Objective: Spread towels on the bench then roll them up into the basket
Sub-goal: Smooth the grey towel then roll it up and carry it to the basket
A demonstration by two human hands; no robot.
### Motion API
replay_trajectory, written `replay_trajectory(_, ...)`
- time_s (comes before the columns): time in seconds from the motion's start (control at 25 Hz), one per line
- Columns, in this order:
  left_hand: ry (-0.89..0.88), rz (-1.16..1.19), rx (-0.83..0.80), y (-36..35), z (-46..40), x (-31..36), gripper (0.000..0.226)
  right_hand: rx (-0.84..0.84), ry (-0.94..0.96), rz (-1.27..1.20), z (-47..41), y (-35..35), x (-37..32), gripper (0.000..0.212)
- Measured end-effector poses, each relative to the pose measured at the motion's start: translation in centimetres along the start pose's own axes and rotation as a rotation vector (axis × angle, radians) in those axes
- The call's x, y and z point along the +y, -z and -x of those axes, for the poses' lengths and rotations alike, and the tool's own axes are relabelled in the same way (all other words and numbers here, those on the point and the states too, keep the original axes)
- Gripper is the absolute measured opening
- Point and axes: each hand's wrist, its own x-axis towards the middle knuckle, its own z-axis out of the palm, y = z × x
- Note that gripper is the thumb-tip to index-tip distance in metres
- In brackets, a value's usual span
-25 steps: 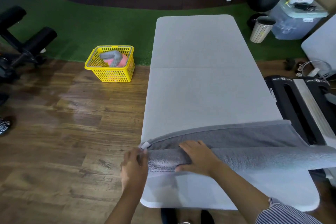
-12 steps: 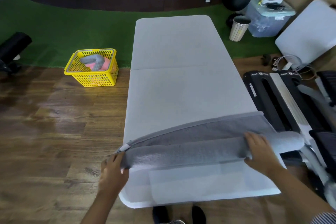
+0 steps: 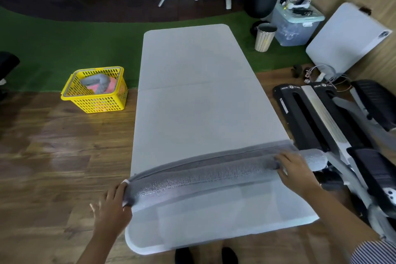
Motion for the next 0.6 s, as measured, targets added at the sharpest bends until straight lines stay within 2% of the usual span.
replay_trajectory(0.12, -0.032, -0.015, 0.064, 0.2, 1.0, 0.6, 0.07, -0.096, 0.066, 0.056, 0.6, 0.0, 0.2, 0.058)
replay_trajectory(0.24, -0.103, -0.084, 0.14, 0.4, 0.5, 0.4, 0.055, -0.176, 0.06, 0.109, -0.7, 0.9, -0.1, 0.056)
replay_trajectory(0.36, -0.119, -0.134, 0.231, 1.0, -0.8, 1.3, 0.044, -0.137, 0.048, 0.186, -2.9, 1.7, -1.2, 0.047)
replay_trajectory(0.48, -0.238, -0.117, 0.337, 0.7, -0.9, 3.0, 0.031, -0.032, 0.017, 0.249, -3.4, 1.7, -2.3, 0.046)
replay_trajectory(0.6, -0.268, -0.166, 0.255, -0.3, -1.0, 3.5, 0.046, -0.043, -0.121, 0.134, -3.1, 1.1, -3.6, 0.048)
